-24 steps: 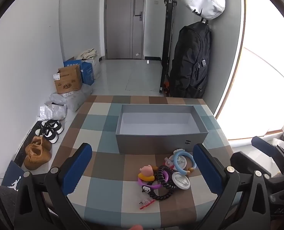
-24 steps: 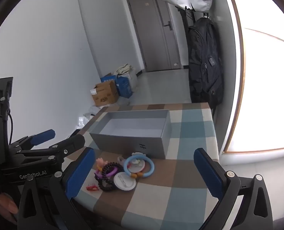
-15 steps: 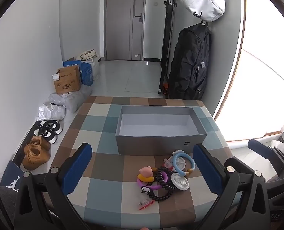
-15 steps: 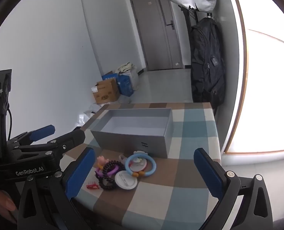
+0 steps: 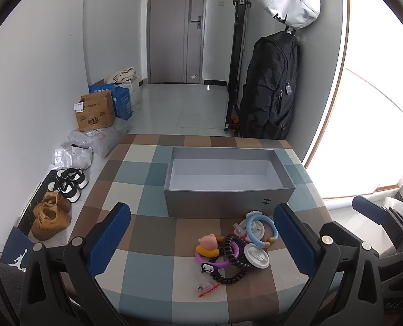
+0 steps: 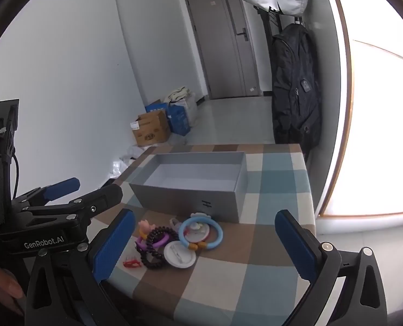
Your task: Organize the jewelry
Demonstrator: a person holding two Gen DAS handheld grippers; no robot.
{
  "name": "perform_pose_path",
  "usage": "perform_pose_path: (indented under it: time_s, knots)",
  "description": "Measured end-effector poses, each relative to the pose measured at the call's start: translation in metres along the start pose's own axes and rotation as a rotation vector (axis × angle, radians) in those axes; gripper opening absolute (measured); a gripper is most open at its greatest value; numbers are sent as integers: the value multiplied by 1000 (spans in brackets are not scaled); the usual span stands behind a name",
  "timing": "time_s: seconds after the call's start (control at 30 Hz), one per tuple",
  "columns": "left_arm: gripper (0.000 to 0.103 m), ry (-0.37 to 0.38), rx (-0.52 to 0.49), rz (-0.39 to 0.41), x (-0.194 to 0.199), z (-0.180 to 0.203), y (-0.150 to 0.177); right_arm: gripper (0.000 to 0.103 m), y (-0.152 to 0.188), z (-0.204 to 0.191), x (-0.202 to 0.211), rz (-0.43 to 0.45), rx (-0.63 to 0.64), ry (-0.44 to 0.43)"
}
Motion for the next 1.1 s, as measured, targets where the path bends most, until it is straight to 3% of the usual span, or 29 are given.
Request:
perform_pose_path:
  time_s: [1.1]
  knots:
    - [102, 10, 0, -16, -3, 0, 0, 103, -1, 0, 0, -8, -10, -4]
Point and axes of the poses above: each gripper's, at about its wrist camera, not at the fingertips, and x roughly against the way its jaws point, z to its right, y to its underside, the point moved 4 cm from there along -x, roughly the way its jaws point, and after that the axes turned 7 degrees about -x, right-handed, at the moved point
